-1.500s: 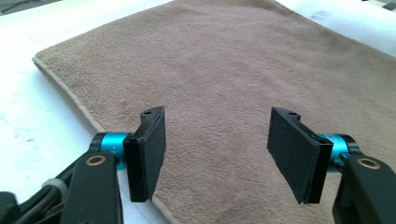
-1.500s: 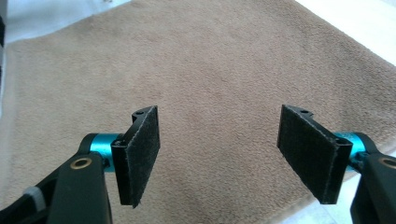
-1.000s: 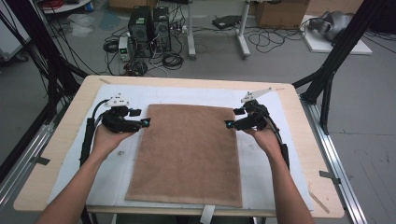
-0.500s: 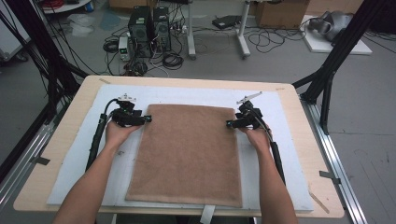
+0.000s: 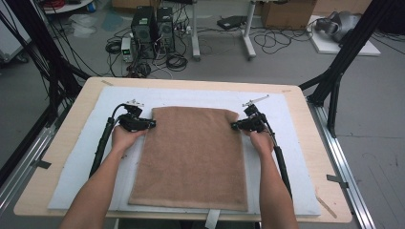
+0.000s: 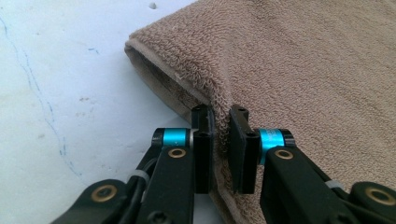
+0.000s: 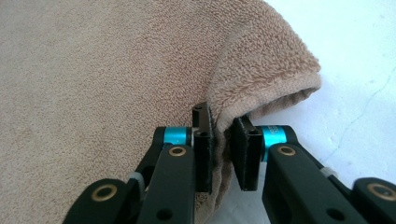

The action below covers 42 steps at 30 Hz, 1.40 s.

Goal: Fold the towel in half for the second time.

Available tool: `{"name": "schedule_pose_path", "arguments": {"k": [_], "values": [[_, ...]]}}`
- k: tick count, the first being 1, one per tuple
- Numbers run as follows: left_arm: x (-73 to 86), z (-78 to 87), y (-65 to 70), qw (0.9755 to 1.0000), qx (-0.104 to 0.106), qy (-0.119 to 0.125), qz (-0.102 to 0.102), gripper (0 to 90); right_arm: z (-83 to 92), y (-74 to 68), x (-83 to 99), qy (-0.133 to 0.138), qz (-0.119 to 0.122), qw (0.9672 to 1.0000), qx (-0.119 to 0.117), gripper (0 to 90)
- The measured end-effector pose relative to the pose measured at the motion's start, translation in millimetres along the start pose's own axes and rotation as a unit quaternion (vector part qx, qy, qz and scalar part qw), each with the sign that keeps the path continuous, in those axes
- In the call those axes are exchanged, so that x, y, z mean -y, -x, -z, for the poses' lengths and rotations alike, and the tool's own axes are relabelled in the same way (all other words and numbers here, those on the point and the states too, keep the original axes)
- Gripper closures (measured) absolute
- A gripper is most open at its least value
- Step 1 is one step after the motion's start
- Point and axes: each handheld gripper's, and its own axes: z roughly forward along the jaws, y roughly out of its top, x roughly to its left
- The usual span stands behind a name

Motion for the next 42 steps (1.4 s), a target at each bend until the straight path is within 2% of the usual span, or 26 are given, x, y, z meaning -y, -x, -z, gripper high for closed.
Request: {"name": "schedule_pose_path", "arguments": {"k": [2, 6, 13, 18, 20, 22, 24, 28, 31, 35, 42], "values": [[-0.6, 2.2, -1.1, 1.0, 0.001, 0.001, -0.002, 82.4, 2.2, -1.1, -1.3, -0.002, 0.006, 1.0, 0.003, 81.2], [-3.8, 10.6, -1.0, 0.9997, 0.009, 0.021, 0.001, 83.1, 12.4, -2.9, -5.7, 0.008, 0.02, 0.9998, -0.001, 81.6], [-10.9, 40.3, 6.4, 0.9979, 0.025, 0.057, -0.019, 83.2, 43.4, -13.0, -15.1, 0.035, 0.048, 0.9979, -0.024, 81.6], [-11.6, 67.8, 19.7, 0.9958, 0.04, 0.066, -0.049, 83.2, 66.7, -28.3, -13.3, 0.041, 0.068, 0.9955, -0.051, 81.5], [-4.7, 79.3, 26.4, 0.9941, 0.045, 0.082, -0.054, 83.3, 76.4, -37.0, -8.7, 0.045, 0.073, 0.9942, -0.064, 81.5], [6.6, 88.3, 31.8, 0.9936, 0.054, 0.081, -0.058, 83.3, 84.1, -45.2, -1.2, 0.046, 0.084, 0.9925, -0.077, 81.3], [22.4, 94.4, 39.8, 0.9928, 0.06, 0.078, -0.068, 83.3, 88.9, -53.0, 9.0, 0.042, 0.083, 0.9914, -0.092, 81.1], [54.4, 101.2, 54.9, 0.9923, 0.065, 0.066, -0.083, 83.3, 85.3, -68.8, 34.2, 0.016, 0.093, 0.99, -0.105, 81.0], [72.5, 101.6, 59.0, 0.9922, 0.073, 0.06, -0.08, 83.3, 79.5, -73.4, 53.0, 0.008, 0.084, 0.9901, -0.112, 80.6], [84.6, 97.2, 60.5, 0.993, 0.073, 0.052, -0.078, 82.6, 70.0, -71.7, 72.2, 0.006, 0.064, 0.9909, -0.118, 79.6], [85.5, 98.5, 60.3, 0.9935, 0.065, 0.053, -0.077, 80.4, 71.2, -72.4, 77.2, 0.007, 0.066, 0.9926, -0.101, 75.9]]}}
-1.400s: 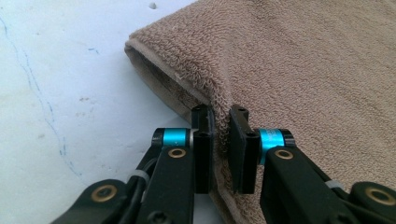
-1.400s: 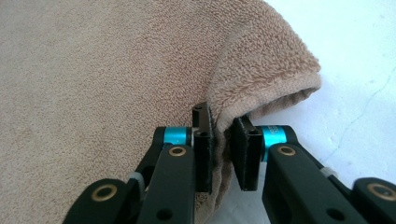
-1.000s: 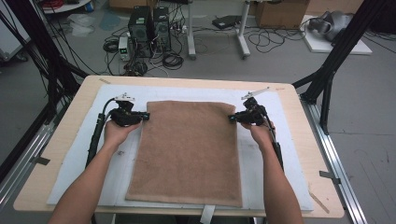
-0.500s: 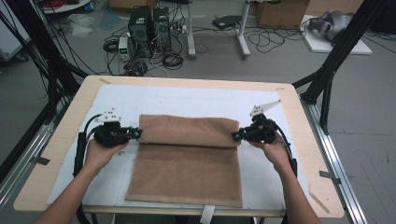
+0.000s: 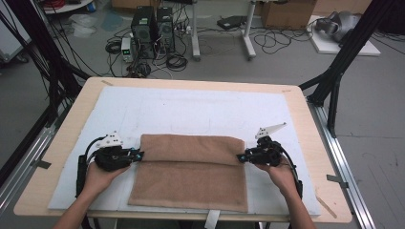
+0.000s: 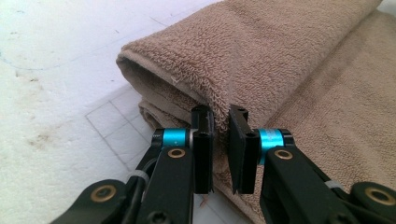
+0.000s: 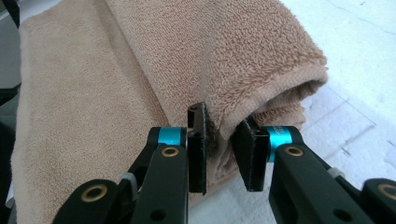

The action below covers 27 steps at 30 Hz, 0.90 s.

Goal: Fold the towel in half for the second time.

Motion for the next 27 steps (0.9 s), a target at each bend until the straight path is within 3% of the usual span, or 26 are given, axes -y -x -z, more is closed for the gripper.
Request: {"name": "schedule_pose_path", "arguments": {"k": [17, 27], "values": [[0.3, 3.1, -0.3, 1.0, -0.007, 0.0, 0.003, 78.6, 5.2, -1.3, 5.4, 0.01, 0.001, 0.9999, 0.01, 77.7], [2.9, 11.7, -5.3, 0.9998, -0.017, -0.004, 0.007, 71.2, 17.8, 1.0, 11.3, 0.012, -0.003, 0.9996, 0.027, 72.8]]}}
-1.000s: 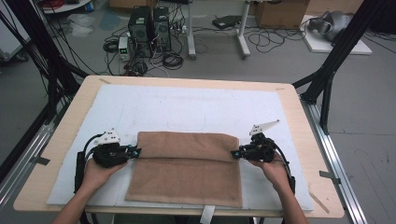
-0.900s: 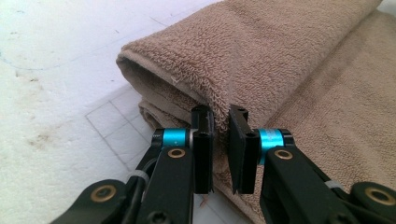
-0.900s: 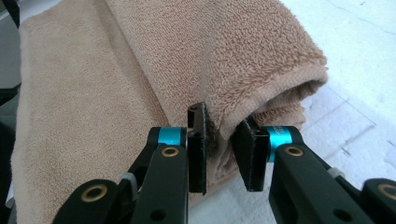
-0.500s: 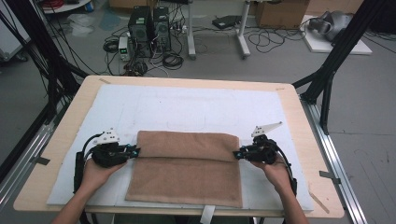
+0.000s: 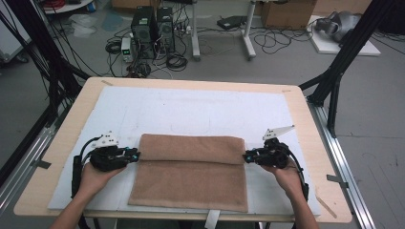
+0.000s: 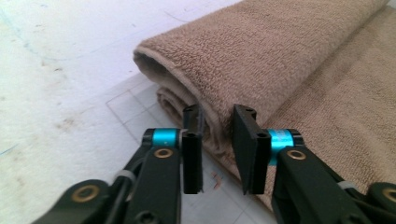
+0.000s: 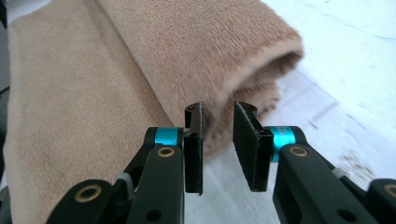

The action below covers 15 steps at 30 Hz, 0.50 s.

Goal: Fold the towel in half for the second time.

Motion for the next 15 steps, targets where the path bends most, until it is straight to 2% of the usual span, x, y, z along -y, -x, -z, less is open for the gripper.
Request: {"name": "schedule_pose_path", "arguments": {"k": [7, 10, 13, 15], "values": [[-11.3, 9.8, -6.8, 0.9999, -0.01, 0.006, 0.002, 56.6, 16.1, 2.4, -6.1, 0.009, 0.003, 0.9996, 0.026, 61.9], [-20.4, 8.8, -10.0, 0.9998, -0.017, 0.009, 0.002, 51.9, 20.0, 3.4, -16.4, 0.014, 0.003, 0.9993, 0.036, 56.4], [-29.7, 5.2, -13.5, 0.9998, -0.016, 0.007, 0.002, 49.0, 19.6, 4.9, -30.1, 0.017, 0.013, 0.9987, 0.046, 51.2], [-35.7, 2.1, -15.7, 0.9998, -0.017, 0.008, 0.002, 47.0, 17.3, 6.6, -39.2, 0.018, 0.015, 0.9989, 0.042, 49.1]]}}
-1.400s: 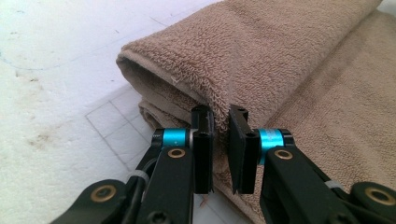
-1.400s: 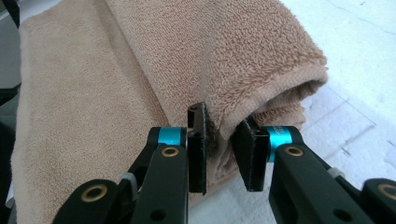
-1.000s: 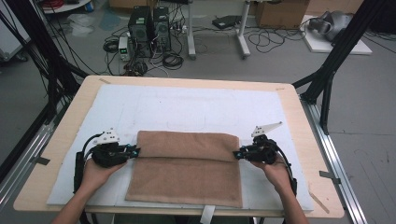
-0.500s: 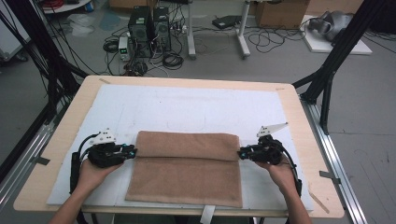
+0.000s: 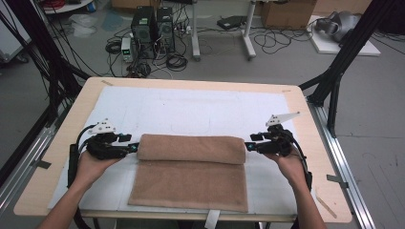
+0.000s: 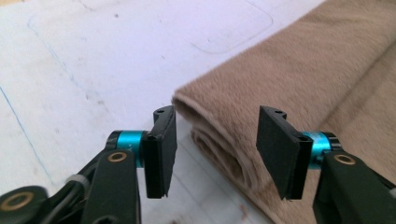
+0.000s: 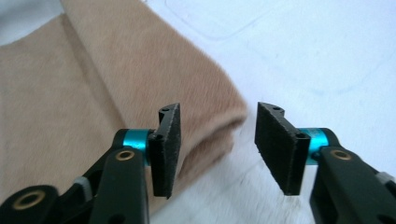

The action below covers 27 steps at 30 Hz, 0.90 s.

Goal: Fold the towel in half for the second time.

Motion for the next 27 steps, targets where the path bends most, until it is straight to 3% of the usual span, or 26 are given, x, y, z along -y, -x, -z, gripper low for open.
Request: {"name": "schedule_pose_path", "arguments": {"k": [4, 9, 12, 15, 16, 18, 20, 22, 27], "values": [[-10.2, -10.5, -6.4, 1.0, -0.002, -0.004, 0.002, 44.0, -12.9, 4.0, -15.9, -0.006, 0.012, 0.9999, 0.001, 44.8], [-17.3, -29.7, -16.1, 0.9996, -0.002, -0.007, 0.027, 39.3, -37.4, 11.4, -24.9, -0.026, 0.007, 0.9995, -0.014, 39.2], [-15.7, -40.4, -19.6, 0.9991, 0.002, -0.024, 0.036, 38.7, -50.0, 13.4, -24.1, -0.045, 0.003, 0.9988, -0.017, 37.1], [-10.7, -52.5, -21.9, 0.9971, 0.016, -0.064, 0.039, 39.2, -57.9, 16.2, -21.4, -0.062, -0.01, 0.9976, -0.03, 38.9], [-9.5, -54.6, -22.2, 0.9963, 0.026, -0.071, 0.041, 40.9, -59.4, 16.7, -20.4, -0.066, -0.01, 0.997, -0.039, 44.2], [-8.3, -54.9, -21.8, 0.9959, 0.047, -0.067, 0.038, 54.9, -62.0, 16.3, -17.5, -0.068, -0.011, 0.9954, -0.066, 58.7], [-9.4, -51.3, -20.9, 0.9962, 0.056, -0.062, 0.026, 70.0, -62.7, 13.4, -15.7, -0.078, -0.009, 0.9935, -0.082, 69.5], [-11.1, -45.4, -17.5, 0.997, 0.056, -0.05, 0.019, 81.2, -60.1, 11.4, -15.0, -0.073, 0.0, 0.9937, -0.086, 75.7], [-15.5, -26.1, -8.4, 0.9982, 0.057, -0.021, 0.002, 86.0, -46.6, 3.7, -16.5, -0.051, 0.008, 0.9947, -0.089, 78.6]]}}
